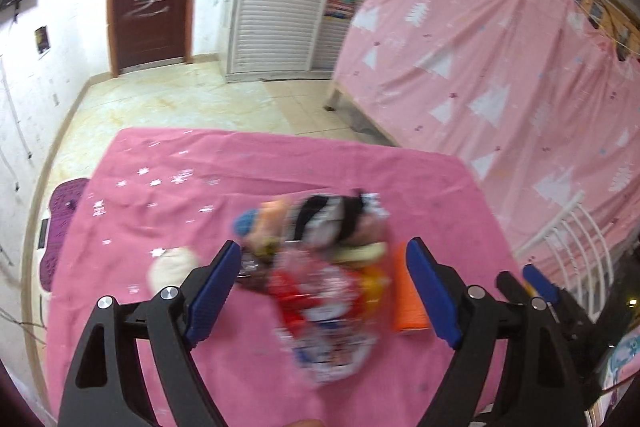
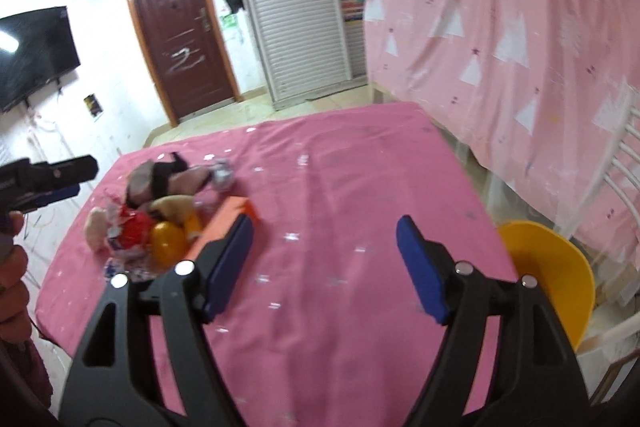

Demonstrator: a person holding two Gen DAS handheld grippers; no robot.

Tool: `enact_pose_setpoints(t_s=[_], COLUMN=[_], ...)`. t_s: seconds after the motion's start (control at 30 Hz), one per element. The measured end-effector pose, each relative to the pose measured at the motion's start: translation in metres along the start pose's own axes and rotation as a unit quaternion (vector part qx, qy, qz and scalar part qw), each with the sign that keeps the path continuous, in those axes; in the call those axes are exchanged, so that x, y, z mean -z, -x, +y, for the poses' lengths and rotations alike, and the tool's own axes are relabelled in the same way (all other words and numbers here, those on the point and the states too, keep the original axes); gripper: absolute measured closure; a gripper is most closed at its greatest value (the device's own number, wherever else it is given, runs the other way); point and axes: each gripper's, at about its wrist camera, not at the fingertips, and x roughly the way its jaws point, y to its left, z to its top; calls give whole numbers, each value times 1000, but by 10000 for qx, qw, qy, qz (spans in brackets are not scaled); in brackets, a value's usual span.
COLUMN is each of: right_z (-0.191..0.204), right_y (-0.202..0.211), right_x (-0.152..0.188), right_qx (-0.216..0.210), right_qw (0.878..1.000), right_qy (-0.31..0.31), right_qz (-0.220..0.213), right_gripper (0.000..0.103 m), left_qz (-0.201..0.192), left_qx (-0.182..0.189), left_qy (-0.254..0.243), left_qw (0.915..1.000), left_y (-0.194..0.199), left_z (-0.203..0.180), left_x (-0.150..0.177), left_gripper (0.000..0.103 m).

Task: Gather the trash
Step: 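Grasp the red plastic bag with the right tool while the left grasps the white ball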

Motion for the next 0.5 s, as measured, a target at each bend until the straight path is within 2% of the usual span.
enact_pose_setpoints(t_s=[0.23,0.5], right_z=[36,58], right_y=[-16,-26], right_x=[2,9], right_qx=[-187,-154], right_qw=[9992,9982], right_qy=[248,389], right_qz=[261,436], right_gripper=[30,29], left_qz=[161,327], left_qx=[-399,-722], left_qy=[288,259], left_qw=[9987,9965], left_y=[-12,-28], left_z=[50,75], left_x=[8,20], left_gripper=[25,25])
